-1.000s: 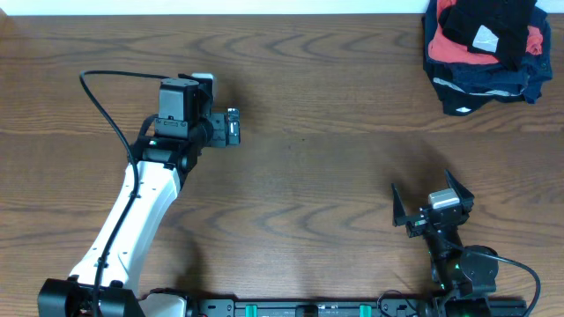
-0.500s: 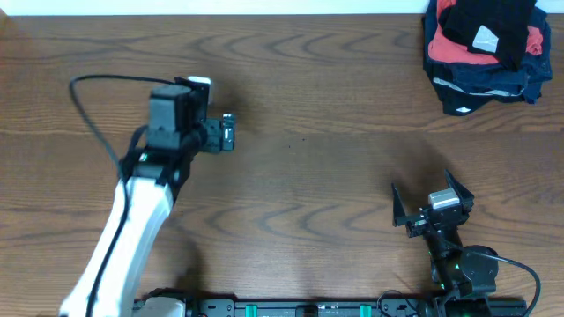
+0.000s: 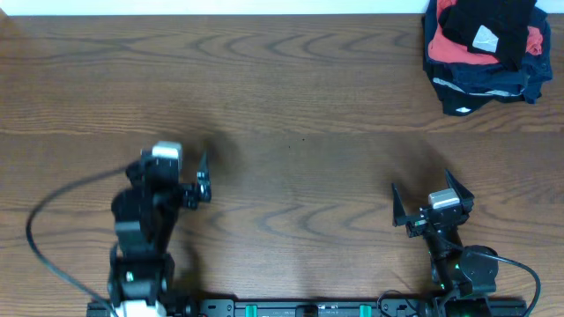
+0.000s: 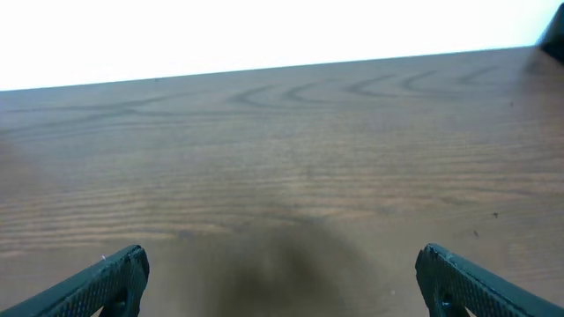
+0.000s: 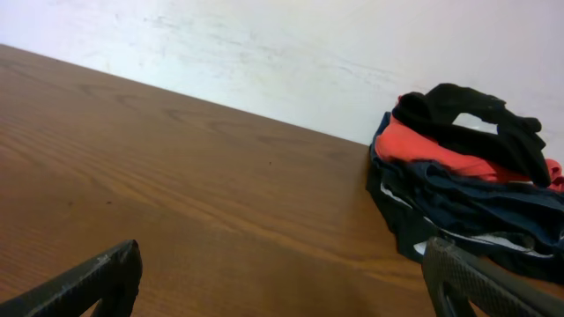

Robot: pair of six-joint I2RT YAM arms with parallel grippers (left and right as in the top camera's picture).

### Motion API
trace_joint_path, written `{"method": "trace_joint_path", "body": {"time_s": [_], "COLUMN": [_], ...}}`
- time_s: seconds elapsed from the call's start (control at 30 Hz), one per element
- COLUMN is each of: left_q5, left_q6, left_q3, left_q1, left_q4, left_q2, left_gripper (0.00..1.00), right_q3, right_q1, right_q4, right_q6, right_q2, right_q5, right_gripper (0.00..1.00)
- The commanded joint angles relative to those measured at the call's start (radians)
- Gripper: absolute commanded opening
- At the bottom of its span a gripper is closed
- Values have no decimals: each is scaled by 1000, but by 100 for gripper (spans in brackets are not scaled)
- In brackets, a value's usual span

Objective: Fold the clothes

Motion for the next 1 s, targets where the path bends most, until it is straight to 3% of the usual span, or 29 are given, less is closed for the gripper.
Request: {"method": "trace_joint_path", "body": {"time_s": [0.0, 0.23, 0.6, 0.77, 0.97], "left_q5": [20, 19, 11, -120, -195], "left_q6": [15, 16, 14, -159, -167], "left_q3": [-90, -229, -292, -292, -292], "left_q1": [16, 34, 34, 34, 34], "left_q4": [18, 18, -41, -68, -99], "left_q2": [-139, -387, -531, -553, -553], "left_gripper": [98, 98, 98, 98, 98], "right_q3": [-2, -2, -2, -2, -2], "right_q1": [11, 11, 11, 11, 11], "right_q4": [-3, -3, -3, -3, -3], "right_q6": [-4, -4, -4, -4, -4], "right_q2": [-7, -7, -7, -7, -7], "right_q5": [5, 5, 5, 5, 5], "right_gripper": [99, 99, 99, 99, 99]}}
